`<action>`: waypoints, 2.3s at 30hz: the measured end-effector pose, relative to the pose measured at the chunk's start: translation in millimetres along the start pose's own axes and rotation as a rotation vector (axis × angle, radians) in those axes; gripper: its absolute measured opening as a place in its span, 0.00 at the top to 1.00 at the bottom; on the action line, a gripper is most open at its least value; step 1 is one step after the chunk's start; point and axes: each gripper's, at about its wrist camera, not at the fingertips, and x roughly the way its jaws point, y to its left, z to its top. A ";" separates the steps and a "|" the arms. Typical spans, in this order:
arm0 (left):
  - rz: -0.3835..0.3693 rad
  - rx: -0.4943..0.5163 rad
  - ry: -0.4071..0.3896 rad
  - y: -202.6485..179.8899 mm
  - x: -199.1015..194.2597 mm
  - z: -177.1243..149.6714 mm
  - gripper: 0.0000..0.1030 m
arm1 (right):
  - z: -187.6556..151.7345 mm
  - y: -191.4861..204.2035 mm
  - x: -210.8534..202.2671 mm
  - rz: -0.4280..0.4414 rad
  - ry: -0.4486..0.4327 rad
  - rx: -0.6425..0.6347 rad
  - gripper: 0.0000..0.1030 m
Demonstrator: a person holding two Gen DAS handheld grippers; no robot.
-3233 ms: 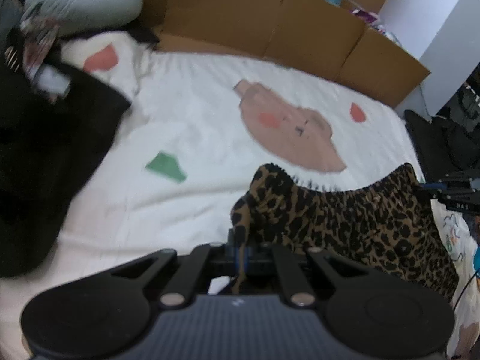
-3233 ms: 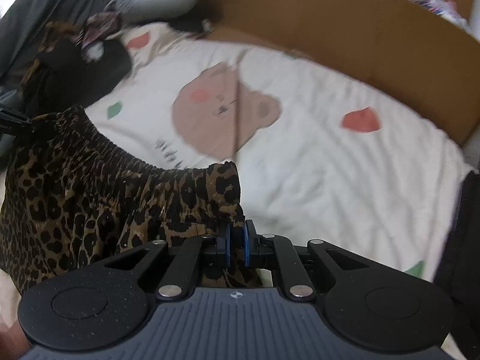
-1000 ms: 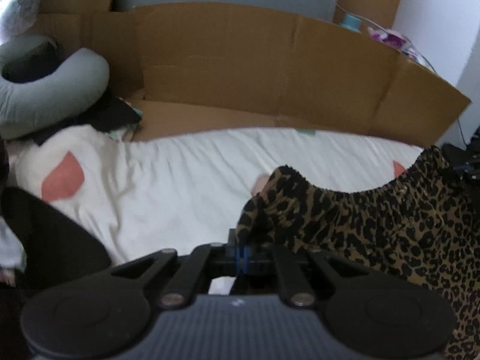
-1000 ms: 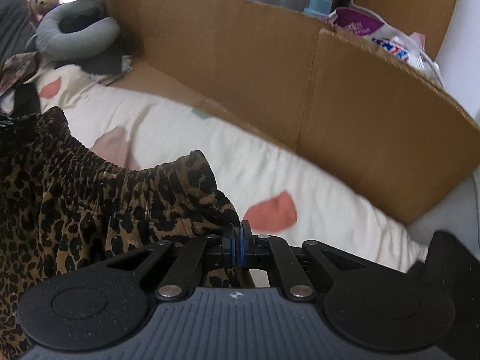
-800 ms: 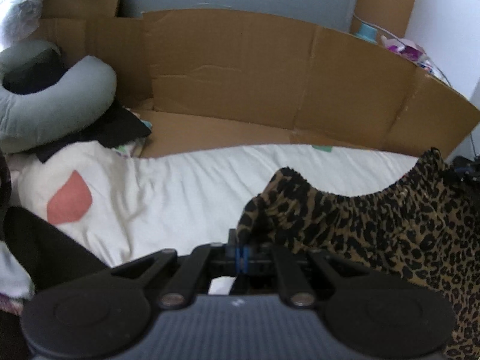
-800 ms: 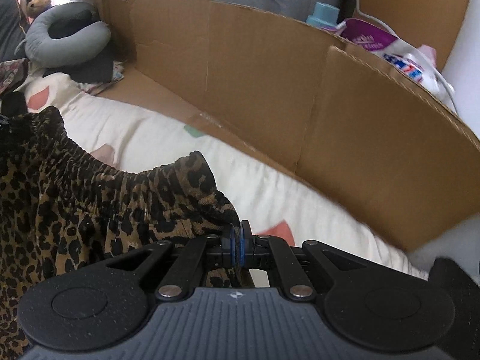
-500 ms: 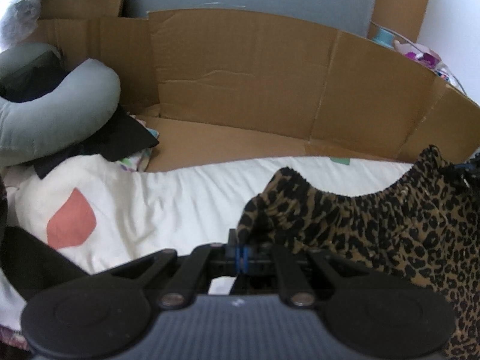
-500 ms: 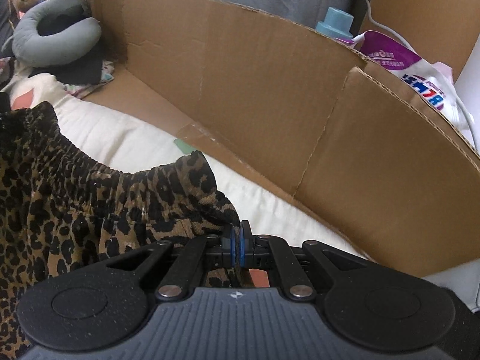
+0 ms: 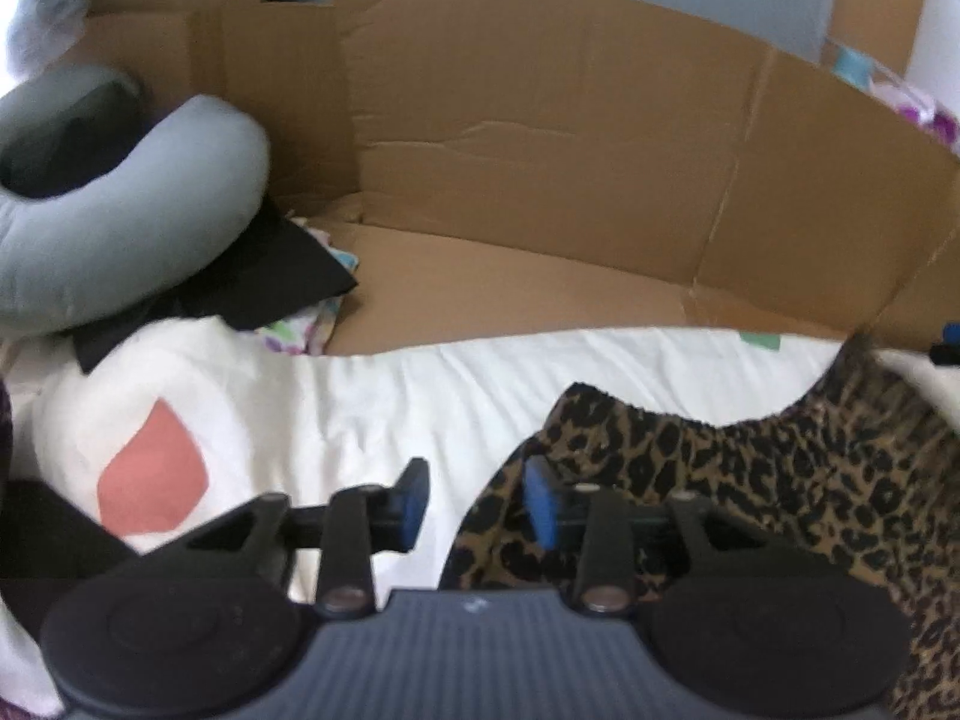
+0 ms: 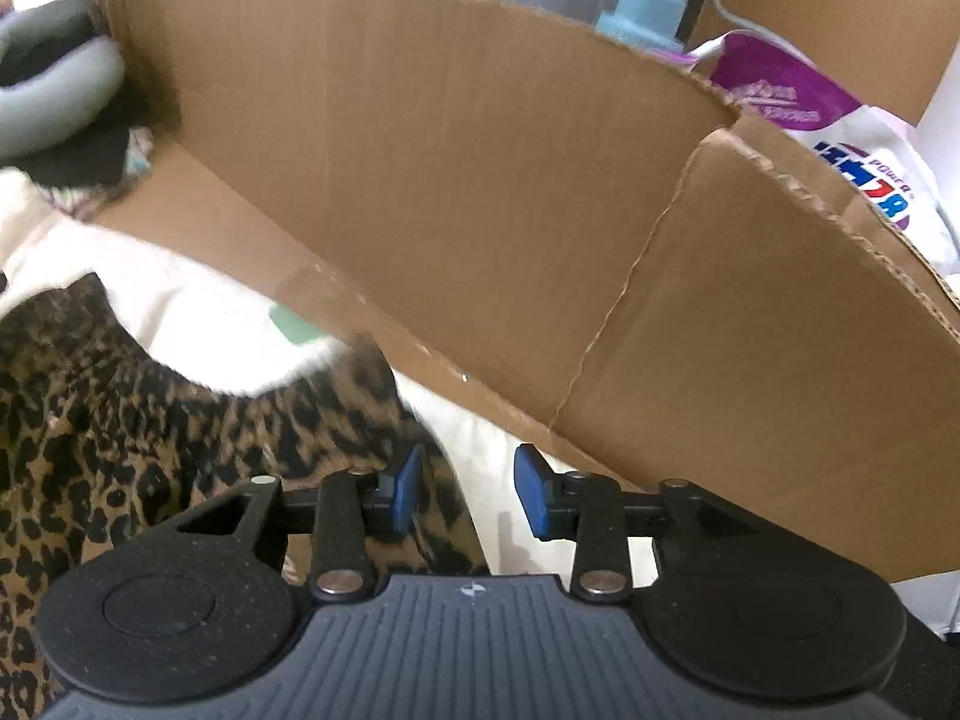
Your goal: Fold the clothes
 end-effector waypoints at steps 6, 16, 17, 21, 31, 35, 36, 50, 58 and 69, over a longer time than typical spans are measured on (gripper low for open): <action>-0.037 -0.001 0.003 3.1 -23.5 -10.8 0.58 | -12.3 -7.7 -21.1 0.034 0.003 -0.008 0.58; -0.125 -0.009 0.012 -34.0 -76.1 -45.1 0.57 | -58.5 -28.3 -87.0 0.078 0.011 0.008 0.58; -0.133 -0.011 0.015 -40.0 -83.0 -49.5 0.56 | -65.1 -31.6 -94.5 0.078 0.009 0.013 0.58; -0.180 -0.009 0.023 -60.0 -110.8 -68.4 0.43 | -91.9 -44.8 -123.5 0.053 0.002 0.034 0.58; -0.259 0.042 0.046 -105.0 -152.3 -101.3 0.43 | -176.5 -93.3 -172.8 0.019 -0.007 0.130 0.58; -0.269 0.074 0.048 -121.1 -157.4 -108.9 0.43 | -203.6 -99.6 -171.6 0.016 0.001 0.175 0.58; -0.274 0.061 0.048 -124.1 -157.5 -112.5 0.42 | -208.8 -100.1 -168.5 0.021 0.006 0.185 0.58; -0.395 0.050 0.181 -167.7 -139.4 -169.4 0.42 | -251.4 -101.8 -116.7 0.033 0.079 0.267 0.58; -0.467 0.086 0.252 -199.6 -138.8 -195.5 0.42 | -265.7 -103.6 -98.9 0.075 0.105 0.314 0.58; -0.462 0.124 0.338 -220.8 -133.6 -224.5 0.40 | -264.8 -102.2 -99.1 0.115 0.074 0.334 0.93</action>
